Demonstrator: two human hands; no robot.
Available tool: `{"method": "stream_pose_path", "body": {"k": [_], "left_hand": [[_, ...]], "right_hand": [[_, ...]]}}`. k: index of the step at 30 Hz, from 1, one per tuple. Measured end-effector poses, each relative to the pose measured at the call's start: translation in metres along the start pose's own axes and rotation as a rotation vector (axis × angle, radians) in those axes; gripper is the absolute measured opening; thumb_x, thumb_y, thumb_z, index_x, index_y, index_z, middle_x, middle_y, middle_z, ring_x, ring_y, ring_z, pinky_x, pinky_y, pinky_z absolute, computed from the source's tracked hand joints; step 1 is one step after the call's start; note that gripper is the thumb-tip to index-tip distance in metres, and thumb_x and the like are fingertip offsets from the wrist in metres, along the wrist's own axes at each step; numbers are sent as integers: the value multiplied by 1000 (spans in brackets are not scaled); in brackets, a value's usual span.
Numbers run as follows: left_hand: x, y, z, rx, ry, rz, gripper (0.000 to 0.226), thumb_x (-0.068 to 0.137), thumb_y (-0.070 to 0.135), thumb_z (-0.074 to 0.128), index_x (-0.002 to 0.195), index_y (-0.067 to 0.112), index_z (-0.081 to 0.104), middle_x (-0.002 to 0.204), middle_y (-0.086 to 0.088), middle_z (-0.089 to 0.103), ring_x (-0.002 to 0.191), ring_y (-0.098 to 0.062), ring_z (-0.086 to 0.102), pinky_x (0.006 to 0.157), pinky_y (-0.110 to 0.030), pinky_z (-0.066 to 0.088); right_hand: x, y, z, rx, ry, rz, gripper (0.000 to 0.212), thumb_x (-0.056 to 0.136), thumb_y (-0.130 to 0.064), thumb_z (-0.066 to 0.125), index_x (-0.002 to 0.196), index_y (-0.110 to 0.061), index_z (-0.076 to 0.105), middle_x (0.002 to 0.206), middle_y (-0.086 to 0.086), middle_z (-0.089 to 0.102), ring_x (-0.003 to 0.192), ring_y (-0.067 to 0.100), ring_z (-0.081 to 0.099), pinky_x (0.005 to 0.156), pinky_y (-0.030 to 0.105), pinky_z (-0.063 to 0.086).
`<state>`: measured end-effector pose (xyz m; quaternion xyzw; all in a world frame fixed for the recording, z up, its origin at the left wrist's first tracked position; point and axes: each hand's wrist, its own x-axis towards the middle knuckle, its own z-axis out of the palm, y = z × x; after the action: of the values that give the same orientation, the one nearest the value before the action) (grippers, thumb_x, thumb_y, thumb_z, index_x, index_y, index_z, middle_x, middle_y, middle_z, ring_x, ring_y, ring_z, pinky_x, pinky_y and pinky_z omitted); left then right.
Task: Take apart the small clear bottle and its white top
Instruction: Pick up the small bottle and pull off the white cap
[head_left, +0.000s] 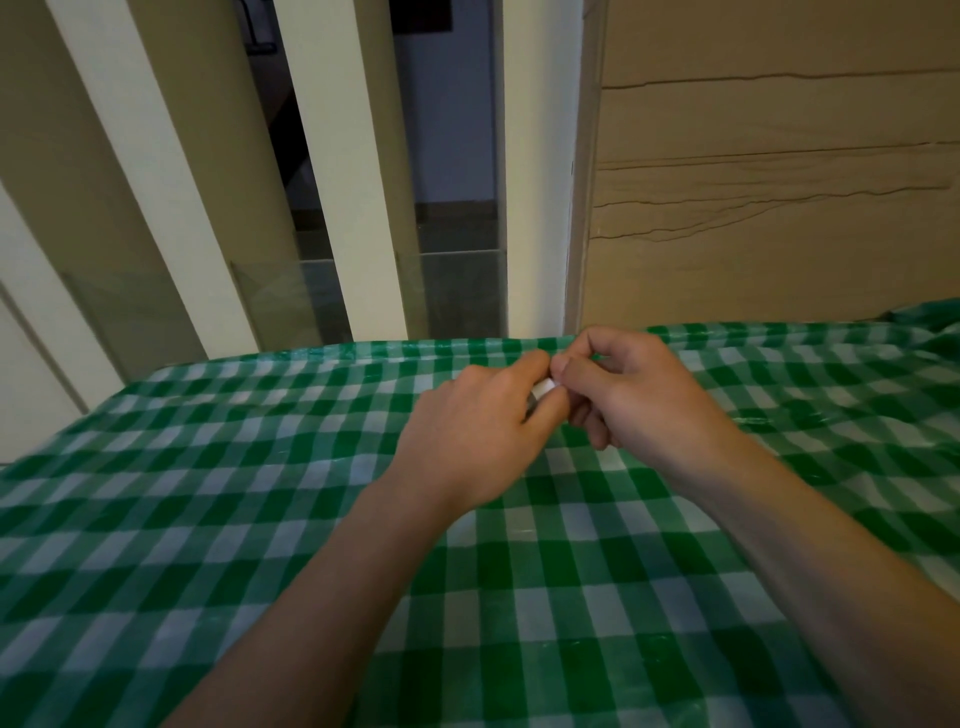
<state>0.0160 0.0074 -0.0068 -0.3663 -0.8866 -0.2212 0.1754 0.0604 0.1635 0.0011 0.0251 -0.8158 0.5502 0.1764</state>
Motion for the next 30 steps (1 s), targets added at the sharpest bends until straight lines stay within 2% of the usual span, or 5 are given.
{"method": "stream_pose_path", "body": {"k": [12,16,23,27,30], "left_hand": [[0,-1,1,-135,-32,-35,34,96,57,37,103,37,64,64,9,62,57,-13,60,55,-39,53],[0,-4,0,-312,-101,-132,49,88,70,41,94,31,69,59,1,68,49,-11,65,57,-48,60],[3,-12,1,-213,-94,-146,52,82,78,48,77,28,60,61,1,69,52,-12,67,58,-50,59],[2,-21,3,-126,-107,-214,37,87,66,53,83,29,54,72,1,65,60,-18,66,59,-44,58],[3,-23,6,-109,-102,-233,28,88,54,54,88,26,52,75,3,61,62,-18,61,53,-35,46]], "right_hand": [[0,3,-1,22,-24,-50,27,99,-19,62,73,-19,64,51,-6,61,43,7,50,44,24,41],[-2,0,-5,-22,-45,-122,21,100,-19,62,79,-17,65,52,-10,63,44,-1,51,46,13,40],[0,-2,-8,-128,20,-64,18,99,-28,59,83,-22,65,63,1,70,48,10,55,49,30,46],[3,8,-10,-285,64,27,17,97,-37,61,85,-24,62,68,5,71,53,14,62,53,33,49],[5,21,-7,-417,-2,119,14,94,-34,65,85,-24,62,70,1,70,63,16,66,53,30,44]]}}
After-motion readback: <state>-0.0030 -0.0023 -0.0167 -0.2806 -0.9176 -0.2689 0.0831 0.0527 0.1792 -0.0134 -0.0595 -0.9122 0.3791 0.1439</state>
